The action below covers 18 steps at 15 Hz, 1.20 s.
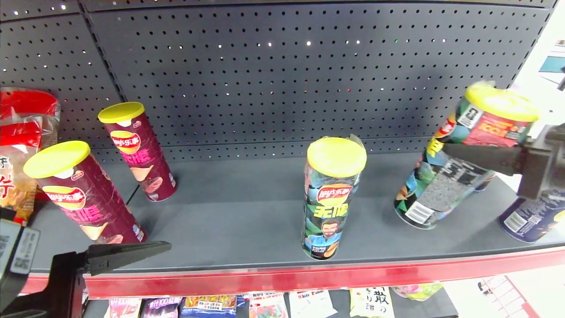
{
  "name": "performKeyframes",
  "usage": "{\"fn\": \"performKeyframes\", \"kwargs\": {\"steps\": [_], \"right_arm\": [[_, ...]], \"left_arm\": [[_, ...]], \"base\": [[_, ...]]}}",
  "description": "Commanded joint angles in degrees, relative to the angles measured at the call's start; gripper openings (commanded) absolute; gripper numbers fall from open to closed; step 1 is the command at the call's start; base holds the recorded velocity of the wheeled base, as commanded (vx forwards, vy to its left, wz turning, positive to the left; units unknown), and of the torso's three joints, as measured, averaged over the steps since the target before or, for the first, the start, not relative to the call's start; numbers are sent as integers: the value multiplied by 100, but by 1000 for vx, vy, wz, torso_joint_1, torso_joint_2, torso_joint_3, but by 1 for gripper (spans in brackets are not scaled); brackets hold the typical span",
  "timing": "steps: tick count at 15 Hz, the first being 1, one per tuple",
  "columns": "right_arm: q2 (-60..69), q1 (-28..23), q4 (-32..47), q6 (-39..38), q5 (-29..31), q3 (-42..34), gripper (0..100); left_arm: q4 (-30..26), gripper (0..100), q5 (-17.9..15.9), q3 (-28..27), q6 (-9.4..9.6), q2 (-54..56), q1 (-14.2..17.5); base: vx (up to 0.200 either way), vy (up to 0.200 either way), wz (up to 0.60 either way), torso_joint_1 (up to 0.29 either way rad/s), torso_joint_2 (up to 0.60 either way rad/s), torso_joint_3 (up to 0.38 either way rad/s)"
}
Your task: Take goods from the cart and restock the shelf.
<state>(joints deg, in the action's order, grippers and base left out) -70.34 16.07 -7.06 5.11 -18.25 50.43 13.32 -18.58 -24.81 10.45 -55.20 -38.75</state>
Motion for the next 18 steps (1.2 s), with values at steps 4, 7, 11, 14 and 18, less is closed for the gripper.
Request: {"fn": "performKeyframes", "kwargs": {"steps": [4,7,11,14,18], "right_arm": [[-2397,90,-437,175,-495,1575,0],[-2915,309,-437,201,-495,2173,0],[-3302,555,-428,210,-460,2551,0],[-3592,573,-437,324,-443,2753,0],[-3803,643,-428,456,-372,2841,0]], "left_arm": [[4,100,223,11,-8,53,-1],[-5,100,311,20,-34,44,-1],[-5,100,311,11,-34,0,-1],[-5,100,355,20,-43,-8,17],[-5,100,346,29,-60,-114,17]], "base": [[0,0,0,0,0,0],[0,0,0,0,0,0],[0,0,0,0,0,0],[0,0,0,0,0,0],[0,0,0,0,0,0]]}}
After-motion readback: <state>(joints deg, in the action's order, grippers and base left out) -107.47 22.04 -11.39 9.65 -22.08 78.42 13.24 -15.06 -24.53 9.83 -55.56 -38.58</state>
